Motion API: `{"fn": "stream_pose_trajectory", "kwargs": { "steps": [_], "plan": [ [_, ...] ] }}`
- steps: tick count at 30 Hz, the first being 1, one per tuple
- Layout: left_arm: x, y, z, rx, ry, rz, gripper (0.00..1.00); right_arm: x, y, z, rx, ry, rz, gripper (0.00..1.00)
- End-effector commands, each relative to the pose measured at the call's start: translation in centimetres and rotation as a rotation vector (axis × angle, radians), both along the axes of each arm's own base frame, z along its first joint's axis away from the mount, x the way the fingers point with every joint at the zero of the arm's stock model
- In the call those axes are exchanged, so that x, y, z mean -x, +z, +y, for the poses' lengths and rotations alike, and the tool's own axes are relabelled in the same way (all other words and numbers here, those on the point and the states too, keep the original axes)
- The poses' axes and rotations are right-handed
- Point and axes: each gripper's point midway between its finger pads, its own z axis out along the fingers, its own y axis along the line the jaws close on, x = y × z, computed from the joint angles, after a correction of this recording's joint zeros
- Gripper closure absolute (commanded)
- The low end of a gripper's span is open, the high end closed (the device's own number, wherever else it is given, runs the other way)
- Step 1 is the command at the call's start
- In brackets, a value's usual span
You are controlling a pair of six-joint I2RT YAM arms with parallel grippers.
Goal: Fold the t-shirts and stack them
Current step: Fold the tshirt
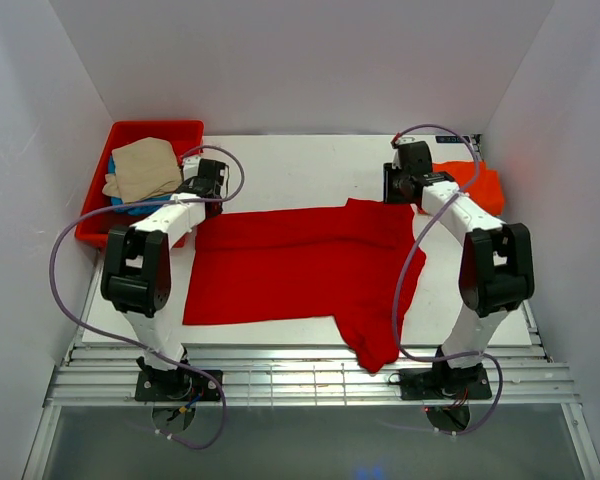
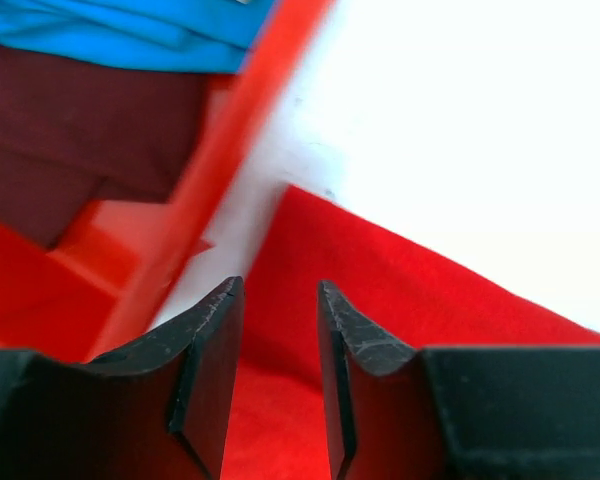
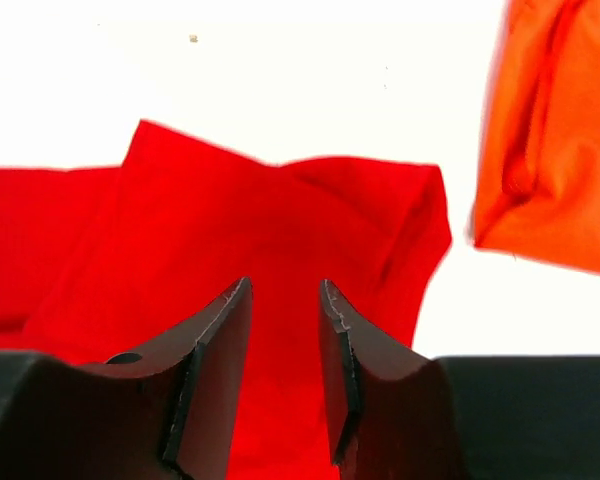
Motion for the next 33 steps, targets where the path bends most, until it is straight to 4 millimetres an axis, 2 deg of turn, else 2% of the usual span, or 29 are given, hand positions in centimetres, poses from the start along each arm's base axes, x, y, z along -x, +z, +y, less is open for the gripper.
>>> {"fn": "stream_pose_trajectory", "kwargs": {
  "steps": [1,2,4,5,8,14,17,25,33],
  "plan": [
    [-1.0,-2.0,-1.3,0.038,-0.023,0.037,0.55,-3.0,0.0,0.1,0.012,-0.013,-0.026,0.61],
    [-1.4,-2.0,-1.4,0.043,-0.023,0.034,0.55,-3.4,-1.1,0.0,0.019,-0.014,-0.006,0.61],
    [-1.6,-2.6,-1.6,0.047,-0.028,0.049,0.56,-4.8,-0.7,-0.2,0.024,-0.017,-0.023,0.61],
    [-1.8,-3.0,-1.8,0.047,-0.03,0.057,0.56,-5.1,-1.7,-0.4,0.031,-0.019,-0.003,0.61],
    [-2.0,-4.2,-1.9,0.048,-0.034,0.083,0.57,-6.4,-2.3,-1.3,0.038,-0.033,0.001,0.61],
    [-1.7,-5.5,-1.9,0.046,-0.033,0.116,0.57,-7.1,-3.4,-2.8,0.061,-0.048,0.024,0.61],
    [-1.5,-5.7,-2.0,0.047,-0.03,0.124,0.57,-6.6,-3.9,-3.4,0.062,-0.053,0.05,0.62],
    [-1.3,-5.5,-1.8,0.042,-0.026,0.123,0.57,-3.8,-6.5,-3.5,0.063,-0.035,0.129,0.62],
    [-0.9,-5.7,-1.8,0.044,-0.022,0.133,0.58,-2.1,-6.8,-3.9,0.066,-0.044,0.151,0.65]
  ]
}}
